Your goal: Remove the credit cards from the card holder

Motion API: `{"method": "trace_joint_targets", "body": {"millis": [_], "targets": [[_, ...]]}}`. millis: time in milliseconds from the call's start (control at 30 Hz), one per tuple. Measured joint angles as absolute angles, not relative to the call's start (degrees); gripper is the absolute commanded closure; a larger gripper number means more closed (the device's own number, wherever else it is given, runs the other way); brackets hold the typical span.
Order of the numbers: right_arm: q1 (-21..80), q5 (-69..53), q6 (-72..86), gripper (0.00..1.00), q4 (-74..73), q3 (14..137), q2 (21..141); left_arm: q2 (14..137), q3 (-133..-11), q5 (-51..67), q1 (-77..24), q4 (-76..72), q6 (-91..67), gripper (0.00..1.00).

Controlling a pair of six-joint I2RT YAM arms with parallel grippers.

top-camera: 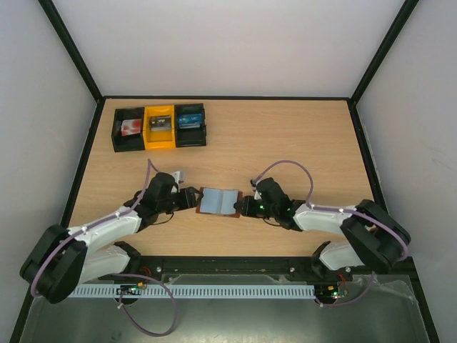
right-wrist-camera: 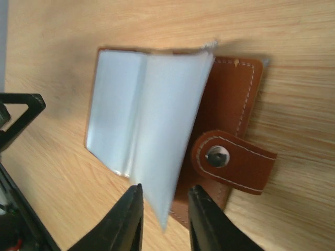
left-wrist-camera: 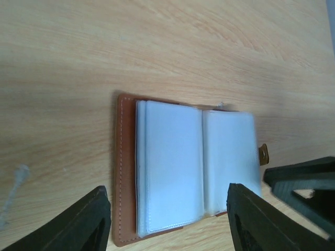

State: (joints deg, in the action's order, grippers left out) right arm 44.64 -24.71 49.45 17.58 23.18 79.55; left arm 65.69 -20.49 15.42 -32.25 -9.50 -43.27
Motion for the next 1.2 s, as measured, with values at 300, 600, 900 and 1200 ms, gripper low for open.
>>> {"method": "trace_joint_targets", "body": {"millis": [300, 600, 900, 1200], "targets": [[44.64, -16.67, 47.31, 0.25, 6.85, 26.63, 65.28, 55.35, -26.83, 7.09, -32.25, 1.34, -38.89, 0.00], [44.62, -6.76, 44.75, 0.02, -5.39, 34.46, 52.51, 44.56, -36.42, 1.15, -32.25, 12.71, -36.14, 0.00], [44.64, -1.85, 42.57, 0.02, -13.28, 40.51, 48.14, 36.73, -41.85, -1.37, -32.25, 18.98, -34.65, 0.00], [44.62, 1.72, 40.66, 0.02, -17.85, 45.25, 45.58, 34.92, -42.50, 0.54, -32.25, 20.21, -34.81, 0.00]]}}
